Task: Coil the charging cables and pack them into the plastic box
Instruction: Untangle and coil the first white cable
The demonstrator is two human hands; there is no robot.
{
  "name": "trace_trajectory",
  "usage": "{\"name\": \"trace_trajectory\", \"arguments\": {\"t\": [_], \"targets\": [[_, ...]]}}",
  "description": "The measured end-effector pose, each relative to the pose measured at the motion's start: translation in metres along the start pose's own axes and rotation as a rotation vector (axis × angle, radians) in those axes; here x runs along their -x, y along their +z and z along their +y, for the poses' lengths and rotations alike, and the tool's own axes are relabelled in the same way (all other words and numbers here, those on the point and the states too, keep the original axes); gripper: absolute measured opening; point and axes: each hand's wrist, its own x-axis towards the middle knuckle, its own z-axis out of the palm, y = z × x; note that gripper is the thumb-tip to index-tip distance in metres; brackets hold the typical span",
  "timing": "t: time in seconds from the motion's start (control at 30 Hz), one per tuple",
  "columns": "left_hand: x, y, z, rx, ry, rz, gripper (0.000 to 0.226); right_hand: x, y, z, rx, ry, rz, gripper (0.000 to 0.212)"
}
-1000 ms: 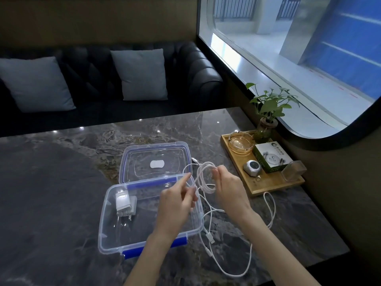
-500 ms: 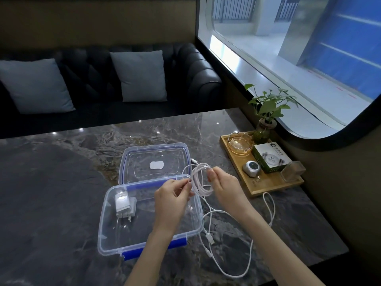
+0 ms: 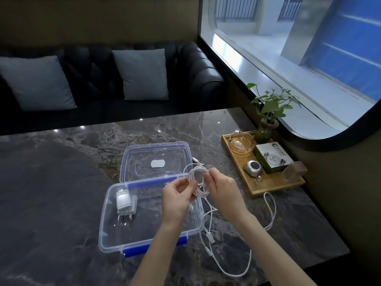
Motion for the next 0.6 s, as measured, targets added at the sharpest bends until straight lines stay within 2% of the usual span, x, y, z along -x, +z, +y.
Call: {"name": "trace_trajectory", "arguments": {"t": [0.23,0.33,0.5,0.6], "targets": [[0.002,0.008,-0.003,-0.045,0.083,0.059,0.029,0.000,0.000,-0.005,0.168,-0.046,0.005,0.029],[0.003,0.010,-0.004,0.018,0.066,0.064,0.022,-0.002,-0.001,-0.004,0.239,-0.052,-0.022,0.025],[0.005,0.015,-0.007,0.013,0.051,0.002,0.017,-0.002,0.001,-0.001,0.158,-0.031,0.019,0.022],[0.003,0.017,-0.005,-0.030,0.065,0.067,0.016,-0.002,0.006,0.000,0.031,-0.047,0.039,0.020]]}}
